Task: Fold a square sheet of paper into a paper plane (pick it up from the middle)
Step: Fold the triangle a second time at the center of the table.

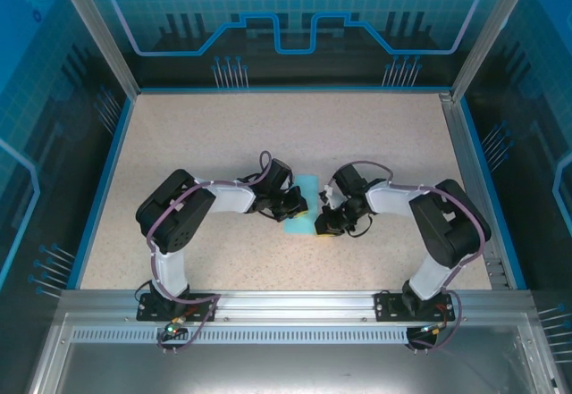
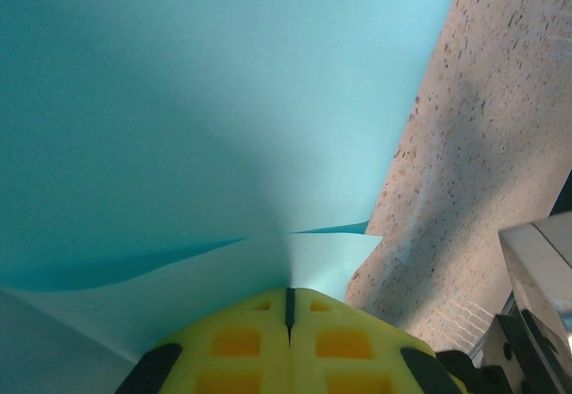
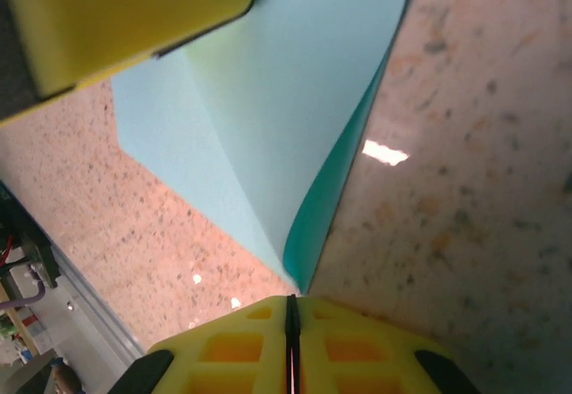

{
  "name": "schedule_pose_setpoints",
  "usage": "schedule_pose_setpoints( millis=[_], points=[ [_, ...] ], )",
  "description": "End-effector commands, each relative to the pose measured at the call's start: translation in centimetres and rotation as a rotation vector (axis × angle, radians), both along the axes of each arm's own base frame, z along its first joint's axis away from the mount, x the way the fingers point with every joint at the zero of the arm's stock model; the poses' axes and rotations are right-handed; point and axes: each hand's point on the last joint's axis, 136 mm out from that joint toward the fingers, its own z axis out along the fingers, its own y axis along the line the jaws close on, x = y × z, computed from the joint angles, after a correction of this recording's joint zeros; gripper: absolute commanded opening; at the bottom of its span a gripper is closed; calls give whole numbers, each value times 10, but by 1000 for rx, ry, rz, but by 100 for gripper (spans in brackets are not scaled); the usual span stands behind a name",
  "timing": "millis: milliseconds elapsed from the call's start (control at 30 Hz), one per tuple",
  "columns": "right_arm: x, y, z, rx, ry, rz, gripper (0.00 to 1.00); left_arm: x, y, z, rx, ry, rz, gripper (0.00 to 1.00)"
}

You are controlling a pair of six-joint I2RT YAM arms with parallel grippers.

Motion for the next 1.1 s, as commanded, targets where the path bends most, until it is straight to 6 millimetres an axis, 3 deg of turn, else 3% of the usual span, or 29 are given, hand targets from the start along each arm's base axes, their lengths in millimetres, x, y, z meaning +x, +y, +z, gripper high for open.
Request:
schedule_pose_setpoints(
  millis=[0,133,333,533,667,767,867,1067],
  points=[
    [7,8,24,66,-14,-23,11,-9,9,-11,47,48,15,0],
    [20,18,27,99,-21,-48,12,-8,8,-11,45,47,17,0],
    [20,17,0,47,31,-53,12,-6,7,-8,39,43,14,0],
    [1,-15,-36,-126,93,-61,11,-3,4,0,22,20,12,0],
    [-4,-18,-40,-123,108,-69,10,4,-1,18,-4,-29,-4,0],
    [-3,-17,-40,-113,107,-82,10,8,-5,38,-35,-76,-11,11],
    [0,-15,-39,-103,101,-90,10,7,-4,54,-54,-102,-10,15],
    [3,-13,-37,-99,96,-92,9,-9,1,46,-48,-55,7,2]
  ],
)
